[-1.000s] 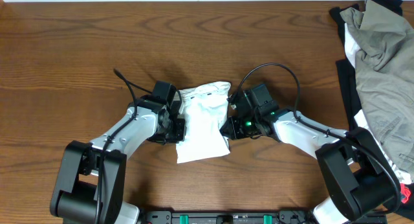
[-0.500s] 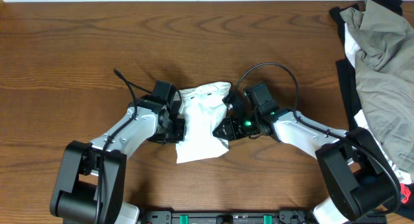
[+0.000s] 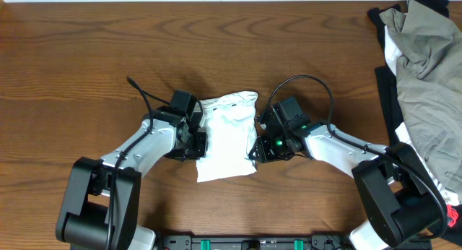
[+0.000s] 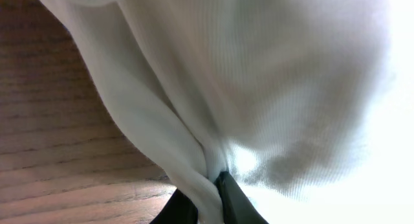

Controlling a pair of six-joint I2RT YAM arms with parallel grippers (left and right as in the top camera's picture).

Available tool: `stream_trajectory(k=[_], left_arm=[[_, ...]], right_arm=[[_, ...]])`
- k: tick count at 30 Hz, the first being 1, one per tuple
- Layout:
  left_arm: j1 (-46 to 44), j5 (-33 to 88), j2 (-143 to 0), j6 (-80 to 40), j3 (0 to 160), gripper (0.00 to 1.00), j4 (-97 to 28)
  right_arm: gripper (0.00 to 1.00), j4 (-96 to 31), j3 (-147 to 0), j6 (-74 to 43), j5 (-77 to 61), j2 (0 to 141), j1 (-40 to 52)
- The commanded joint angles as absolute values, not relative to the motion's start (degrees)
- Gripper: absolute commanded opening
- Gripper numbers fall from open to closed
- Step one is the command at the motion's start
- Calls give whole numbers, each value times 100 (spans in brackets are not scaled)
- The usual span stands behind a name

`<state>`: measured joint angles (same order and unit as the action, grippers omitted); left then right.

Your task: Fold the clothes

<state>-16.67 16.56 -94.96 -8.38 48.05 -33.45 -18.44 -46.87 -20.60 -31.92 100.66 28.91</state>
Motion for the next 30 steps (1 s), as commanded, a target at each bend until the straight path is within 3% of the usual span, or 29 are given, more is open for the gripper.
stream_trajectory(k=[1, 5, 16, 30], left_arm=[[-1667, 1540, -9426, -864, 4683, 12, -3356], [-1667, 1538, -9426, -867, 4683, 13, -3358], [-1667, 1538, -9426, -867, 4683, 13, -3356], [-1667, 1540, -9426, -867, 4683, 13, -3358]], right_arm=[[25, -1761, -4668, -2104, -3170, 10092, 2930], [17, -1599, -4703, -1988, -3752, 10007, 2849], [20, -1715, -4711, -2093, -3151, 8748, 2543], [17, -1643, -4709, -2095, -3247, 9579, 2742]])
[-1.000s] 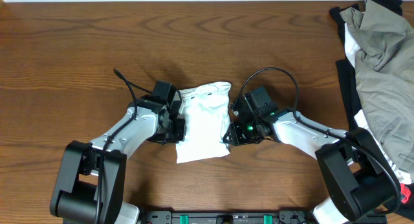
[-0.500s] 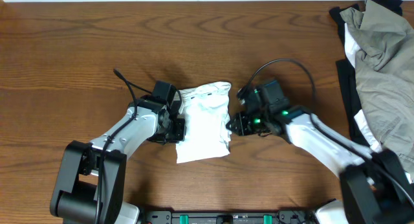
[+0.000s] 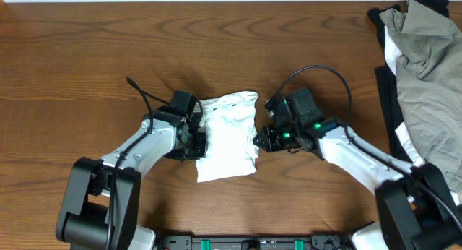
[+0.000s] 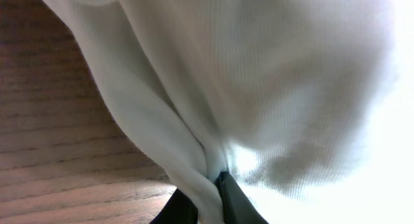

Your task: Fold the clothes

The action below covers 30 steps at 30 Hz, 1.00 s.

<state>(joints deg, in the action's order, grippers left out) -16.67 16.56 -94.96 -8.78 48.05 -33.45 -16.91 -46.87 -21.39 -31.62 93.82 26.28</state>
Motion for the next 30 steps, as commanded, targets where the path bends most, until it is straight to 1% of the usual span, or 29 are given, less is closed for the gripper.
stream_trajectory(k=[1, 6, 21, 24, 25, 30], left_arm=[[-1667, 1540, -9426, -867, 4683, 13, -3356], [-1667, 1540, -9426, -867, 4683, 13, -3358], [-1667, 1540, -9426, -867, 4683, 13, -3358], [-1667, 1540, -9426, -867, 4683, 12, -3358], [-1667, 1540, -9426, -867, 4683, 13, -3358], [-1667, 1538, -9426, -867, 4683, 13, -3356]], right_arm=[[17, -1603, -4709, -2095, -3262, 9636, 2781], [17, -1433, -4709, -2095, -3256, 9741, 2934], [17, -803, -4716, -2123, -3151, 9741, 2926], [17, -904, -4716, -2143, -3148, 9741, 2928], [17, -991, -4713, -2143, -3140, 9741, 2928], [17, -1555, -4711, -2193, -2867, 9743, 2982]])
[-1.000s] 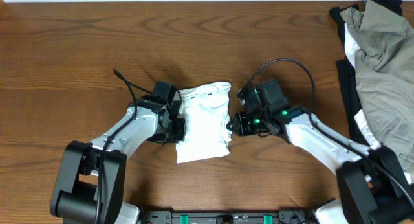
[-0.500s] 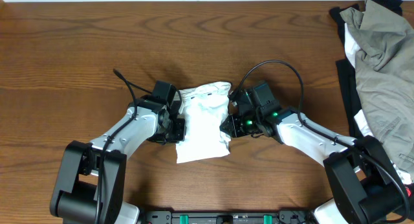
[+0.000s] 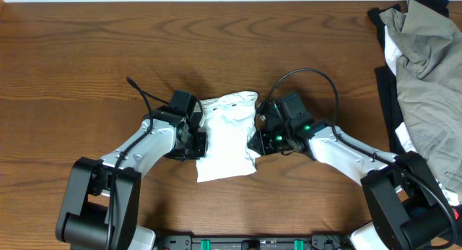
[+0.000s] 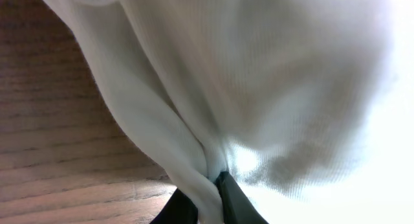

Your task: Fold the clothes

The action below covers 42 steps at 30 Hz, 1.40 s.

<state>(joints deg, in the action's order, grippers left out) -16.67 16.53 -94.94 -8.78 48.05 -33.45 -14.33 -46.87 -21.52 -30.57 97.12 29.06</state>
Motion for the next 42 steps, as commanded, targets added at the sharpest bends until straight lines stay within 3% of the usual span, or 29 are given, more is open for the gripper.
stream_trajectory(k=[1, 24, 27, 30, 42], left_arm=[[-1667, 1540, -9426, -867, 4683, 13, -3356], [-1667, 1540, -9426, -867, 4683, 13, -3358], [-1667, 1540, -9426, -867, 4683, 13, -3361], [-1667, 1540, -9426, -867, 4683, 13, -3358], [-1667, 1540, -9426, -867, 4683, 13, -3356]], right_arm=[[17, -1575, -4709, -2182, -2869, 9743, 3000], [20, -1245, -4707, -2307, -2910, 10125, 3238], [16, -1100, -4707, -2320, -3065, 10287, 3238], [1, -1024, -4709, -2320, -3129, 10311, 3238], [1, -1883, -4748, -2349, -2762, 8879, 2757]])
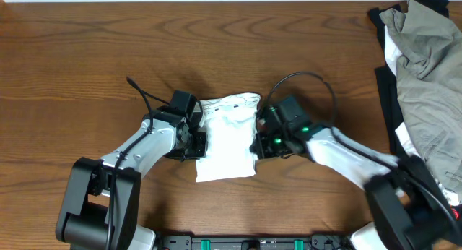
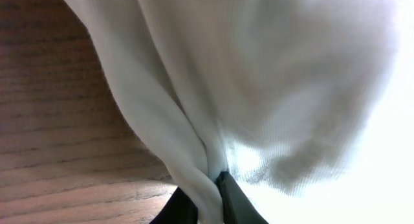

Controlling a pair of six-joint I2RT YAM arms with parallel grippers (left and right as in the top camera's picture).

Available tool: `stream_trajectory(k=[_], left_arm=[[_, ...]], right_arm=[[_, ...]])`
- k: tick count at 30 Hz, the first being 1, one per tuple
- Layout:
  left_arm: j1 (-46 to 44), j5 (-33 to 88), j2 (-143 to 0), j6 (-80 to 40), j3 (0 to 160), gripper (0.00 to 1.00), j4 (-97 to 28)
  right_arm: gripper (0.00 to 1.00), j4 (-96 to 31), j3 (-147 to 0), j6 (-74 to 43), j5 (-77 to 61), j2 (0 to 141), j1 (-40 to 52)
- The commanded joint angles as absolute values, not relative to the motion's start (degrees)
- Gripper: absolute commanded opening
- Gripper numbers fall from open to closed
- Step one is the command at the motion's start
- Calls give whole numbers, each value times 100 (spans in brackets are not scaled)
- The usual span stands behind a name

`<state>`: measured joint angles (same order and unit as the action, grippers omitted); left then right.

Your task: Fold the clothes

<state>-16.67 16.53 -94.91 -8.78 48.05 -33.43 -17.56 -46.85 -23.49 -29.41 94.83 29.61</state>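
A white garment [image 1: 227, 140] lies folded into a small rectangle at the table's middle. My left gripper [image 1: 201, 143] sits at its left edge. In the left wrist view this gripper [image 2: 209, 193] is shut on a pinched fold of the white garment [image 2: 272, 88], and the black fingertips [image 2: 237, 203] show on both sides of the fold. My right gripper [image 1: 257, 144] is against the garment's right edge. Its jaws are hidden under the wrist.
A pile of clothes lies at the right edge of the table: an olive-grey garment [image 1: 426, 62] on top of black and white ones [image 1: 390, 98]. Both arms reach in from the near edge. Bare wood [image 1: 108, 55] surrounds the white garment.
My right gripper has shifted slightly along the garment's right edge, and the top right corner of the cloth has moved a little to the right. The left gripper keeps its pinch.
My left gripper stayed shut on the garment's left edge throughout. My right gripper was first at the lower right edge, then stood a little away to the right. After that it was back against the edge, where it still is.
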Motion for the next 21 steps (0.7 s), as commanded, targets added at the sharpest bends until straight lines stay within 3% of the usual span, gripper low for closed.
stream_trajectory(k=[1, 8, 21], left_arm=[[-1667, 1538, -9426, -867, 4683, 13, -3356], [-1667, 1540, -9426, -864, 4683, 13, -3356], [-1667, 1538, -9426, -864, 4683, 13, -3358]], right_arm=[[1, -1975, -4748, -2349, -2694, 8731, 2703], [1, -2506, -4746, -2265, -2213, 8549, 2580], [3, -2683, -4746, -2246, -1662, 9758, 2582]])
